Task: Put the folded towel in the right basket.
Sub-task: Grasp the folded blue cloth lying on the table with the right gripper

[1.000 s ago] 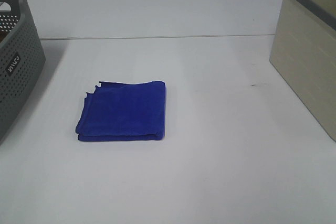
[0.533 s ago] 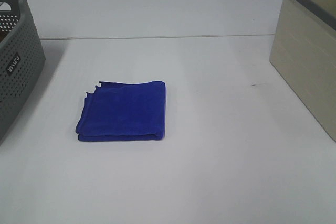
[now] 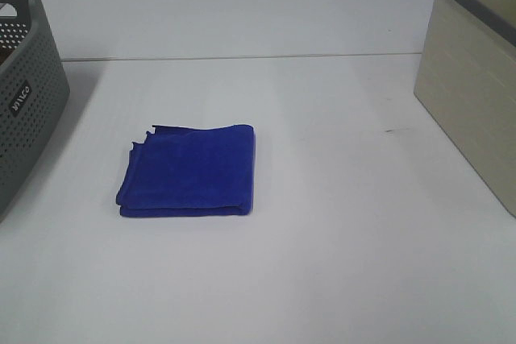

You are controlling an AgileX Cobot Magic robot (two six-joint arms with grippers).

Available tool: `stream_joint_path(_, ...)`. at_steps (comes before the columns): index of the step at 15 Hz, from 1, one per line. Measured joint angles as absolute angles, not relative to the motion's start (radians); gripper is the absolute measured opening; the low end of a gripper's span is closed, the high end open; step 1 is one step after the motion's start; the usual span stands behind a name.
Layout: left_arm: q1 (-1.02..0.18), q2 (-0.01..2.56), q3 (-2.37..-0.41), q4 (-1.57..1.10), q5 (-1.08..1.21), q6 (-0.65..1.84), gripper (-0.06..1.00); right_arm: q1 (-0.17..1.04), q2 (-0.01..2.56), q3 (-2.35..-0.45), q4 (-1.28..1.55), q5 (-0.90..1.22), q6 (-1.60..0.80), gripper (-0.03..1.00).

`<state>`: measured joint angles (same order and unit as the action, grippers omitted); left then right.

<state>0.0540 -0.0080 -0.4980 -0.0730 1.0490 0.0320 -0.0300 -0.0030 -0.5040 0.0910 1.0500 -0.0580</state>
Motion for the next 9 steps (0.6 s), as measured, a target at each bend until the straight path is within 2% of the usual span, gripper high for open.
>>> stream_joint_path(9, 0.054, -0.008, -0.498, -0.073, 1.049, 0.032, 0.98, -0.030, -0.003, -0.504, 0.091, 1.050, -0.058, 0.97)
